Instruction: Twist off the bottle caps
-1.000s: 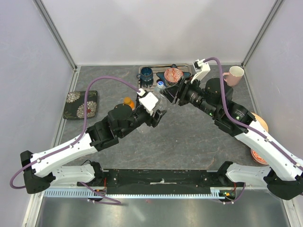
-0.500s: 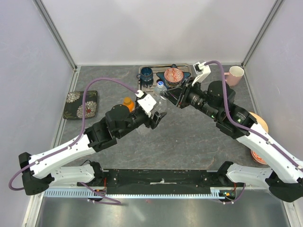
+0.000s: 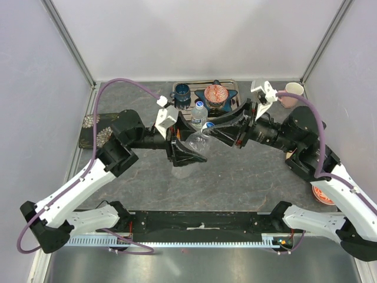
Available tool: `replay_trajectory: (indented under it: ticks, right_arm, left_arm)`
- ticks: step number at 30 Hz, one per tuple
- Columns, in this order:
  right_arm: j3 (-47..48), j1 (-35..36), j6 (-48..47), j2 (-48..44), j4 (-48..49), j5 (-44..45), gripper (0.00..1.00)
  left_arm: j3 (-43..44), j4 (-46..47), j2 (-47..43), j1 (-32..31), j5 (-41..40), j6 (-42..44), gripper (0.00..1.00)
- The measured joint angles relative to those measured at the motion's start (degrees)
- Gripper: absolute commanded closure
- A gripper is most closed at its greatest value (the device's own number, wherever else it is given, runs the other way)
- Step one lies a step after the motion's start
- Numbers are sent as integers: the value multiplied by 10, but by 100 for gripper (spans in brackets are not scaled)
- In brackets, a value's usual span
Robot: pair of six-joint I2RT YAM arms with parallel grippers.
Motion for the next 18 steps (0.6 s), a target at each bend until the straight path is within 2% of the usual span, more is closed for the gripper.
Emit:
replay_trajectory:
  ticks: [3,7,15,18]
  right_arm:
    - [-13,0,-15,-13,38,-61,100]
    - [-31,-1,-28,-23,79,-146,100]
    - [-51,-2,-47,-19,150,-278,100]
    - [-82,-4,-27,-18,226,-314,100]
  left_arm:
    - [-2,87,24,25,136,-93,68]
    - [-13,204,51,28,243,-194,67]
    - [-43,372,70,22,326,-317,64]
    - [-45,416,81,21,348,-346,64]
